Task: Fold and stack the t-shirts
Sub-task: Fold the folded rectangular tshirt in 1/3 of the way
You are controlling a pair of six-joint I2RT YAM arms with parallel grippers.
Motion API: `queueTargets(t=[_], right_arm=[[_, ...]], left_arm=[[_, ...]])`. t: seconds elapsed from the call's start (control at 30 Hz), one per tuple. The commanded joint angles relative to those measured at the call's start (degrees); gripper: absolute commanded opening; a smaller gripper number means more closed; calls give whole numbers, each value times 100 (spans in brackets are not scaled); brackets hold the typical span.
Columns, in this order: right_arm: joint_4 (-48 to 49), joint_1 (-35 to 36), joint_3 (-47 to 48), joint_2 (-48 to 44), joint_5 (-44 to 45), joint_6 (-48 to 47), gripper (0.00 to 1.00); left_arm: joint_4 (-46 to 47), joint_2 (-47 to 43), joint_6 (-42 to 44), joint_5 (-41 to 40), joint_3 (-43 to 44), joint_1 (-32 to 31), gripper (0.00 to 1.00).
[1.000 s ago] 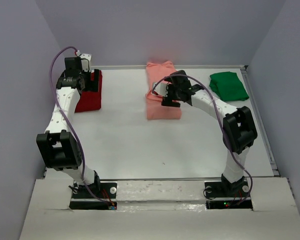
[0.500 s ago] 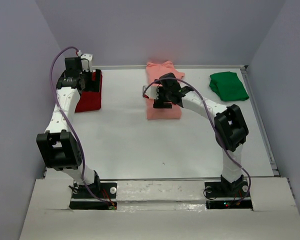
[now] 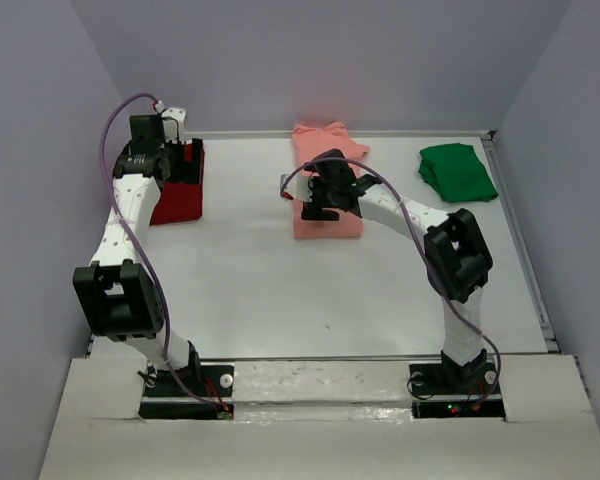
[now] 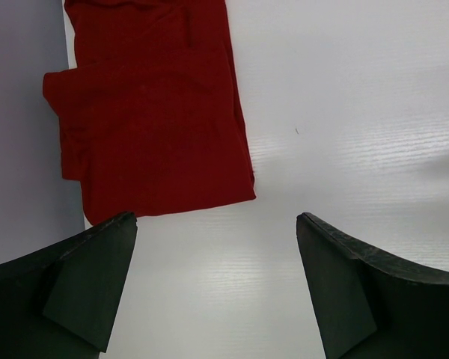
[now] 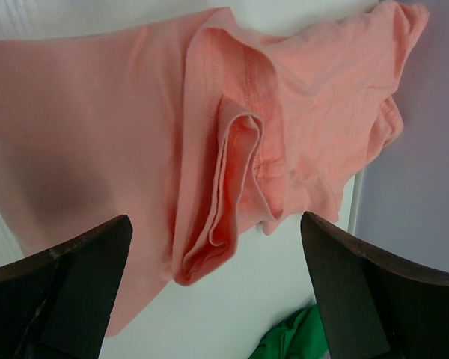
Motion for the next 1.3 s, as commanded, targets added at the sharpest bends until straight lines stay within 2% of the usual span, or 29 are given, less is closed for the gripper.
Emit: queueTargets(t=[0.0, 0.67, 1.27], right_arm=[[38, 31, 169, 270, 8, 101, 100], [135, 31, 634, 754, 25, 66, 100], [539, -136, 907, 1202, 500, -180, 100]], left_arm=[[92, -186, 76, 56, -63, 9, 99], [21, 166, 138, 249, 51, 9, 99], [21, 130, 85, 477, -71, -8, 99]])
